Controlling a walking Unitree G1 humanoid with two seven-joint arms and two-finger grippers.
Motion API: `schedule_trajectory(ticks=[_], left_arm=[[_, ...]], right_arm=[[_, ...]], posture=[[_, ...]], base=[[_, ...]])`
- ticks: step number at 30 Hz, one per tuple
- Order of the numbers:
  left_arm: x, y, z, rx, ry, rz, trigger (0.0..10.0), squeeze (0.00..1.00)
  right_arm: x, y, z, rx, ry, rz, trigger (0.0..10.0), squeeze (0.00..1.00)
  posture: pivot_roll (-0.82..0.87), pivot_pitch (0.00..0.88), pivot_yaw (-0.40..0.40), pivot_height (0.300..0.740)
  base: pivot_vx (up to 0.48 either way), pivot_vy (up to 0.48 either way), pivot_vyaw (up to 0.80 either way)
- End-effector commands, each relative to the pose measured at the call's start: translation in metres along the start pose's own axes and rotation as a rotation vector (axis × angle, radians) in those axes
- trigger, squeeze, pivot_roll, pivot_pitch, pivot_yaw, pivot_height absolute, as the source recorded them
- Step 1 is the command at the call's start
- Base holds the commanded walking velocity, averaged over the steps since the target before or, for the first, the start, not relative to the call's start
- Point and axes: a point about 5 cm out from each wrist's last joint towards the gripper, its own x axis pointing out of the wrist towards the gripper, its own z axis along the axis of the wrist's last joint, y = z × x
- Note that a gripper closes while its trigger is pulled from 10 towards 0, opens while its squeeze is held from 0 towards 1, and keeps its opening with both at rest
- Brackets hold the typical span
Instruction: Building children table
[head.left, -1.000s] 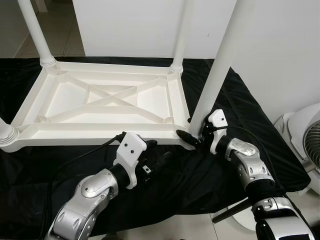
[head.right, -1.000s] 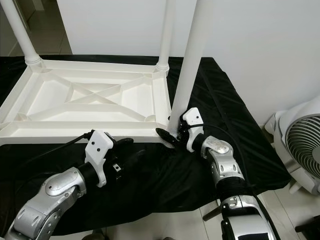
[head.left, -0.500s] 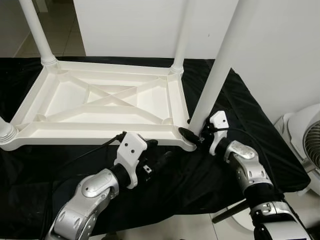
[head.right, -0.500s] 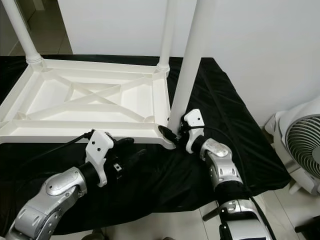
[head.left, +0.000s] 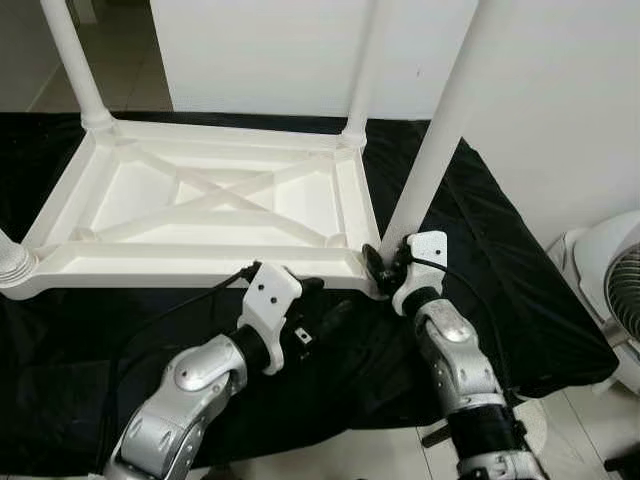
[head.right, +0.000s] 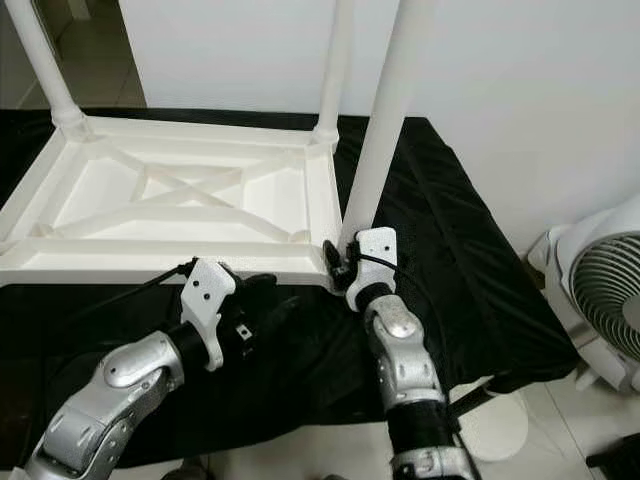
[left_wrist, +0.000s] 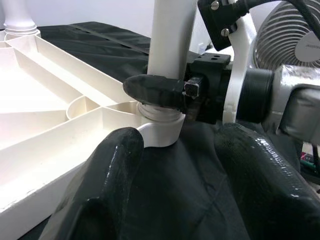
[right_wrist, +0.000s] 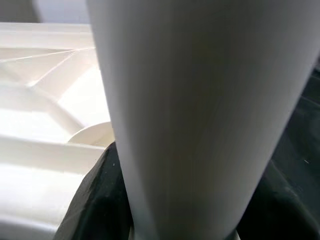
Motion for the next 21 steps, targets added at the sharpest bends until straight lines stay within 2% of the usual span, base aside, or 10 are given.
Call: schedule_trajectory(ticks=[1,7,8,9,10,16,21], left_arm=[[0.004,-0.001,-0.002,0.001,0.001,-0.004,10.0,0.0],[0.005,-0.001,-0.002,0.0,-0.003,-0.009,10.0,0.0],[0.005,-0.001,-0.003,0.001,-0.002,-0.011,10.0,0.0],[0.005,-0.001,-0.003,0.001,-0.002,-0.011,10.0,0.0],[0.005,-0.001,-0.003,0.003,-0.002,-0.012,10.0,0.0],[0.005,0.001,-0.003,0.012,-0.004,-0.011,10.0,0.0],[0.005,0.001,-0.003,0.013,-0.006,-0.01,10.0,0.0]], right_arm=[[-0.008,0.002,-0.017,0.006,0.098,-0.076,0.0,0.0],[-0.011,0.013,-0.012,0.047,0.085,-0.082,0.0,0.0],[-0.011,0.011,-0.011,0.041,0.082,-0.073,10.0,0.0],[-0.011,0.011,-0.011,0.041,0.082,-0.073,10.0,0.0],[-0.011,0.009,-0.01,0.041,0.077,-0.074,10.0,1.0],[-0.01,-0.005,-0.004,0.05,0.047,0.038,10.0,1.0],[-0.009,-0.02,0.001,0.003,0.032,0.138,10.0,1.0]], posture=[[0.15,0.059,-0.091,0.74],[0.15,0.051,-0.089,0.74],[0.15,0.046,-0.088,0.74],[0.15,0.046,-0.088,0.74],[0.15,0.043,-0.089,0.74],[0.15,0.032,-0.09,0.74],[0.16,0.03,-0.091,0.74]], base=[[0.0,0.0,0.0],[0.0,0.0,0.0],[0.0,0.0,0.0],[0.0,0.0,0.0],[0.0,0.0,0.0],[0.0,0.0,0.0],[0.0,0.0,0.0]])
